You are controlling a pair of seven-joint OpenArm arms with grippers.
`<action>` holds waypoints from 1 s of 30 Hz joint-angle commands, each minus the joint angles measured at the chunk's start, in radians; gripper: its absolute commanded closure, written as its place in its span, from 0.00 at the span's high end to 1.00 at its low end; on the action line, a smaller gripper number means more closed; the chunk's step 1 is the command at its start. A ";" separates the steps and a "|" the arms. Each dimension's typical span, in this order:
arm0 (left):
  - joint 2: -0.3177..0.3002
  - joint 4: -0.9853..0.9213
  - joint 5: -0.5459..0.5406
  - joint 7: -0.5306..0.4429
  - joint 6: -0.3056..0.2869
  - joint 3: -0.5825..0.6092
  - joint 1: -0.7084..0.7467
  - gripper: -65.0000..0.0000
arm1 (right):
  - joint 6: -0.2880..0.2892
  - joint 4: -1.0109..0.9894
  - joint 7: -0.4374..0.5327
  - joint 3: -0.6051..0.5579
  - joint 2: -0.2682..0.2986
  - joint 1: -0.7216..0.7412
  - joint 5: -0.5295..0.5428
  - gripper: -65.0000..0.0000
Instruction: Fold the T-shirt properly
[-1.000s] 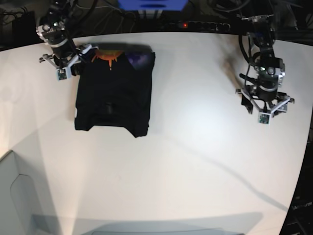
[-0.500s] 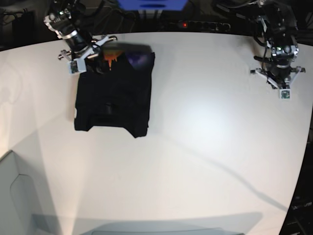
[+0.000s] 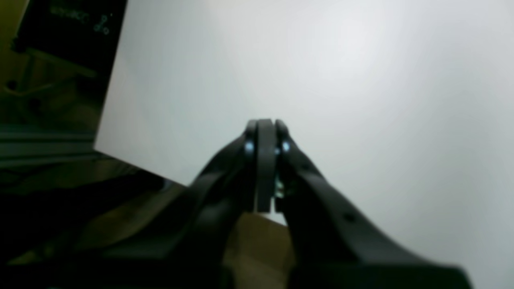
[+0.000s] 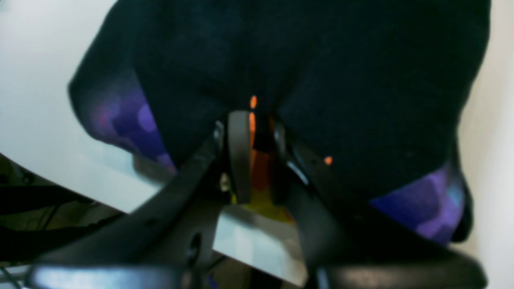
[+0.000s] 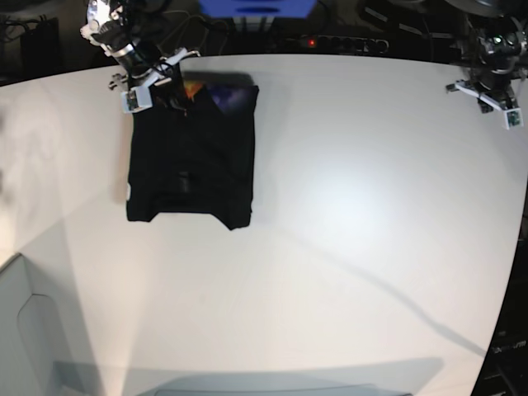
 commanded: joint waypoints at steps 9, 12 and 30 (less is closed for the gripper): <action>0.013 0.018 -0.110 -0.017 0.002 -0.055 0.147 0.00 | -0.004 0.092 0.020 0.000 0.021 -0.035 0.014 0.09; 0.033 0.018 -0.117 -0.014 0.002 -0.052 0.201 0.00 | -0.004 0.169 0.020 -0.006 0.017 -0.079 0.014 0.09; 0.047 -0.050 -0.105 -0.017 0.002 0.030 0.339 0.00 | -0.004 0.193 0.010 0.238 0.050 -0.383 0.010 0.10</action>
